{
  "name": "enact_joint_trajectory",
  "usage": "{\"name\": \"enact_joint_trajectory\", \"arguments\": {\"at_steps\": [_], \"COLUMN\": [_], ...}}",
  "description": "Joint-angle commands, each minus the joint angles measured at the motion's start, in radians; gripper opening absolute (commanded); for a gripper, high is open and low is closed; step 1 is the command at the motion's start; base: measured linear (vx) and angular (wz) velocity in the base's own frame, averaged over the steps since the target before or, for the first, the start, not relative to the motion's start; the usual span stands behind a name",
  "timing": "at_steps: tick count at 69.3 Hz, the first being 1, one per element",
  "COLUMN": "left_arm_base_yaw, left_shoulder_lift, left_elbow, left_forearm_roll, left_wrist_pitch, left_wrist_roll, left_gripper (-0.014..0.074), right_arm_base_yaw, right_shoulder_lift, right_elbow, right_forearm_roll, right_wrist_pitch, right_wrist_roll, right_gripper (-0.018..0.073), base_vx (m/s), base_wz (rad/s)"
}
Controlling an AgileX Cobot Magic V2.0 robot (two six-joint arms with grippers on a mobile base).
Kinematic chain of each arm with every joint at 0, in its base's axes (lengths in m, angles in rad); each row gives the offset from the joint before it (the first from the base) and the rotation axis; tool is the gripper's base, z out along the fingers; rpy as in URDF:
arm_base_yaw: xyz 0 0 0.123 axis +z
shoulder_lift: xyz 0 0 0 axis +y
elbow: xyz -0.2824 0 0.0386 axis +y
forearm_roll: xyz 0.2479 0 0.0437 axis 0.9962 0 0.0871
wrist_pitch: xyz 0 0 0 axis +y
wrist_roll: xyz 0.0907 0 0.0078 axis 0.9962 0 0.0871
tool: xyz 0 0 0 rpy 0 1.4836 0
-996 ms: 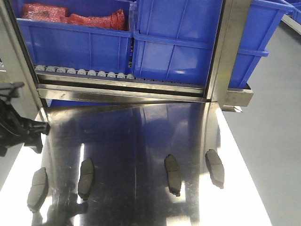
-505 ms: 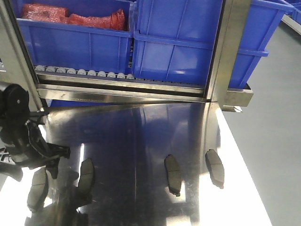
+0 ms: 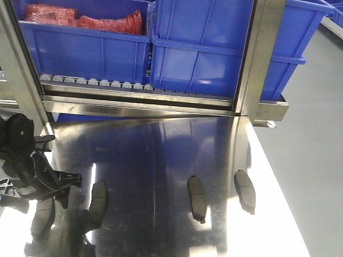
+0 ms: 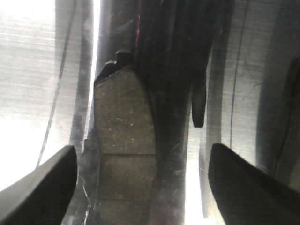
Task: Move and align brake pads A on conveyor
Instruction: 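Lower the left gripper onto the nearest brake pad and close on it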
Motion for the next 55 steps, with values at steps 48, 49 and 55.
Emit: {"name": "enact_joint_trajectory", "arguments": {"at_steps": [48, 49, 55], "left_arm_base_yaw": [0.016, 0.016, 0.016], "left_shoulder_lift": [0.007, 0.007, 0.007], "left_elbow": [-0.019, -0.019, -0.019], "left_forearm_roll": [-0.005, -0.005, -0.005], "left_wrist_pitch": [-0.025, -0.025, -0.029], "left_wrist_roll": [-0.001, -0.001, -0.001], "left_gripper": [0.0498, 0.0496, 0.0463], "right_arm_base_yaw": [-0.006, -0.006, -0.006], "right_shoulder_lift": [-0.013, -0.013, -0.013], "right_elbow": [0.010, 0.010, 0.010], "right_forearm_roll": [-0.004, -0.004, -0.004], "right_wrist_pitch": [-0.073, -0.073, -0.073], "right_wrist_roll": [0.000, 0.000, 0.000], "right_gripper": [-0.0012, -0.0012, -0.0012], "base_vx": [0.00, 0.00, 0.00], "base_wz": [0.00, 0.00, 0.00]}}
